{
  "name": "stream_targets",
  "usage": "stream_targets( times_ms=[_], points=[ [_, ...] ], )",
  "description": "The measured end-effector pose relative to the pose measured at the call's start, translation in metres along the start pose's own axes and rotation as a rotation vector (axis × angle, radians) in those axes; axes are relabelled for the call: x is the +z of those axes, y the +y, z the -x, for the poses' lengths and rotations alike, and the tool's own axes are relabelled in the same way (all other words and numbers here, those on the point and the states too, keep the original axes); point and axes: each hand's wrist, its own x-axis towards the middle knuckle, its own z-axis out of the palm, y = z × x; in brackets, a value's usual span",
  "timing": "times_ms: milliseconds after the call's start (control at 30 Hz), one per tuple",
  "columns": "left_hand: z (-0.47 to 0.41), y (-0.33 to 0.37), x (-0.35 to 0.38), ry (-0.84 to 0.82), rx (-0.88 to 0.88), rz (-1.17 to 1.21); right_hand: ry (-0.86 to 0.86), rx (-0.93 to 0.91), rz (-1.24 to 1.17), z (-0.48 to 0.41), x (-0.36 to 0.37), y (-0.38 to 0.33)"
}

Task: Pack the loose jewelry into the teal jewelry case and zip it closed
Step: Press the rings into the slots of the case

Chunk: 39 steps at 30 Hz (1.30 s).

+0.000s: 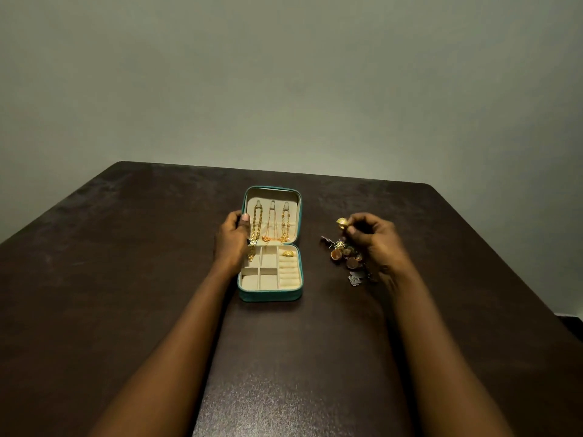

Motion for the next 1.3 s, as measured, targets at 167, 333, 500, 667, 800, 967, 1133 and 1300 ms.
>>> stream_targets(
  times_ms=[167,333,500,667,800,967,1133,1300],
  points=[
    [-0.002,-0.002,0.000,0.006,0.005,-0.004,-0.295,0.043,-0.199,0.013,0.037,0.004],
    [-0.004,-0.003,0.000,0.012,0.000,0.006,-0.403,-0.019,-0.253,0.012,0.049,0.015],
    [-0.004,-0.003,0.000,0.003,-0.009,-0.002,-0.439,-0.070,-0.251,0.012,0.047,0.013],
    [-0.006,-0.004,0.000,0.001,-0.021,-0.012,-0.466,-0.115,-0.183,0.011,0.046,0.015],
    [-0.006,-0.004,0.000,0.002,-0.026,-0.004,-0.497,-0.112,-0.184,0.011,0.044,0.015],
    [-0.004,-0.003,0.001,0.002,-0.031,0.013,-0.471,-0.100,-0.122,0.010,0.040,0.014],
    [-0.003,-0.001,0.000,-0.012,-0.041,0.003,-0.319,-0.144,0.047,0.010,0.041,0.011],
    [-0.002,0.000,0.000,-0.009,-0.026,-0.017,-0.093,-0.201,0.379,0.009,0.052,0.017]
  ],
)
